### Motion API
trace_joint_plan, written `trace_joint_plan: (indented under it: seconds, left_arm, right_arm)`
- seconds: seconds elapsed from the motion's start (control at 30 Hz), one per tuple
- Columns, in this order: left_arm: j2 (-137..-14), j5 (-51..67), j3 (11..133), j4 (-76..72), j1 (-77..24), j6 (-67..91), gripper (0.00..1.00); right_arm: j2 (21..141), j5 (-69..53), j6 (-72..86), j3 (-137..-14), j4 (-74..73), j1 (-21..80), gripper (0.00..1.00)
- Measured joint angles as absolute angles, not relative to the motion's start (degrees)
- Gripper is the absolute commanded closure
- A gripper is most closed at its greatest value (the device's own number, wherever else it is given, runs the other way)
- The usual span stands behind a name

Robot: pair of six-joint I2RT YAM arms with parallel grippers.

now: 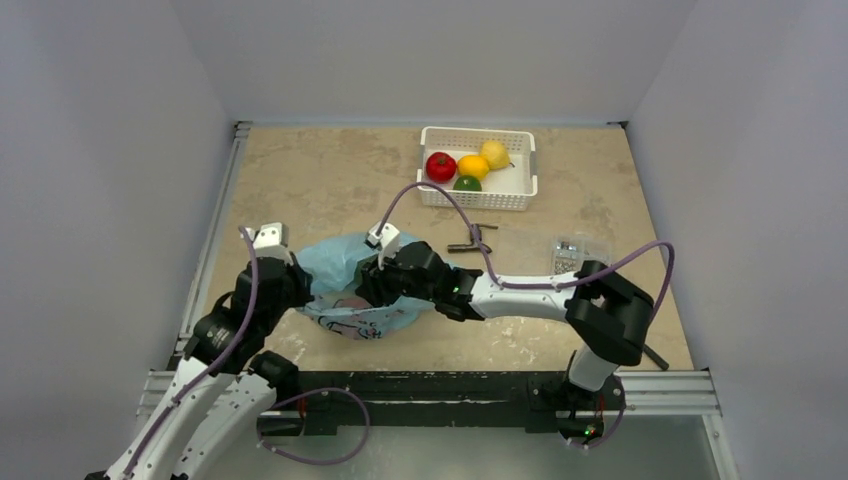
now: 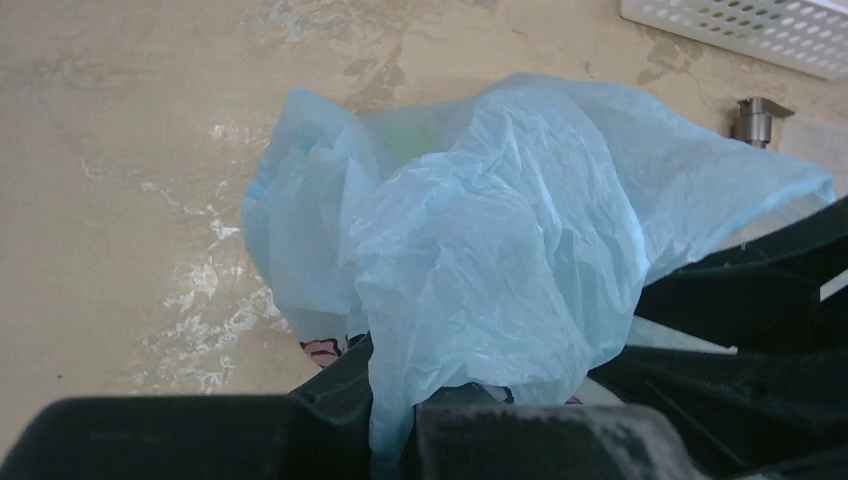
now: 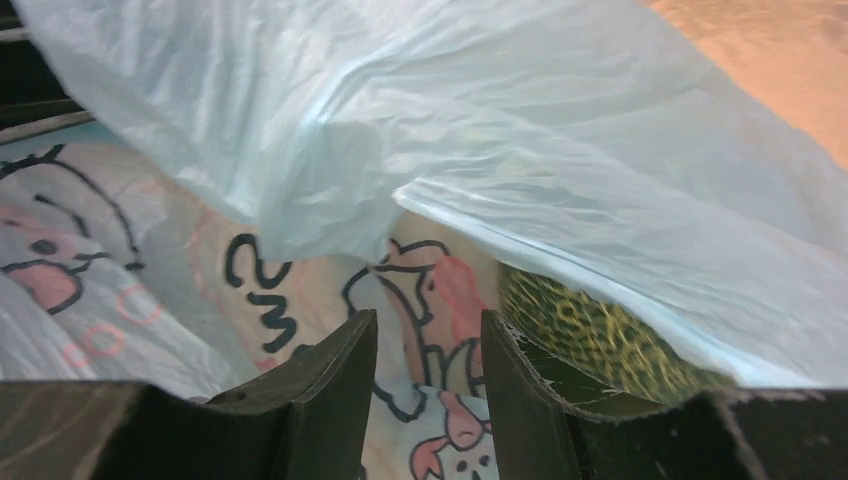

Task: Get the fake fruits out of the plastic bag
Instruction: Adjust the plastic bag at the center of the board.

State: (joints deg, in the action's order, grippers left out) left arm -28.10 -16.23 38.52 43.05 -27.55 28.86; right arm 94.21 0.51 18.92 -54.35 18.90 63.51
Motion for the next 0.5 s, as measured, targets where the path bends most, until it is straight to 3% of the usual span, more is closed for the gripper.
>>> trace_joint_plan:
  seconds: [0.1,0.17,0.27,0.4,0.5]
  left_arm:
    - [-28.62,-19.77,38.76,46.72,-27.57,35.51,0.97]
    - [-30.87,-22.26,38.79,49.91,-27.57,41.19,0.81]
    - [-34.54,-24.84,37.36,52.42,-27.55,50.46,0.85]
    - [-39.33,-27.55,33.21,51.46,-27.2,59.66,1.0]
    - [-47.27,-27.49,32.01,46.98,-24.69,61.82,1.0]
  right_arm:
    - [96.97,-1.87,18.35,-55.99,20.36,64.79,0.56]
    - [99.07,-4.16,18.2,-56.47,22.41,66.06,0.56]
    - [102.39,-5.89,18.76,-56.86,25.36,67.35,0.64]
    - [106.5,-1.13,20.91,-57.74,26.15,67.99,0.69]
    - [106.59,6.31,23.03,-57.43,25.06,67.79,0.71]
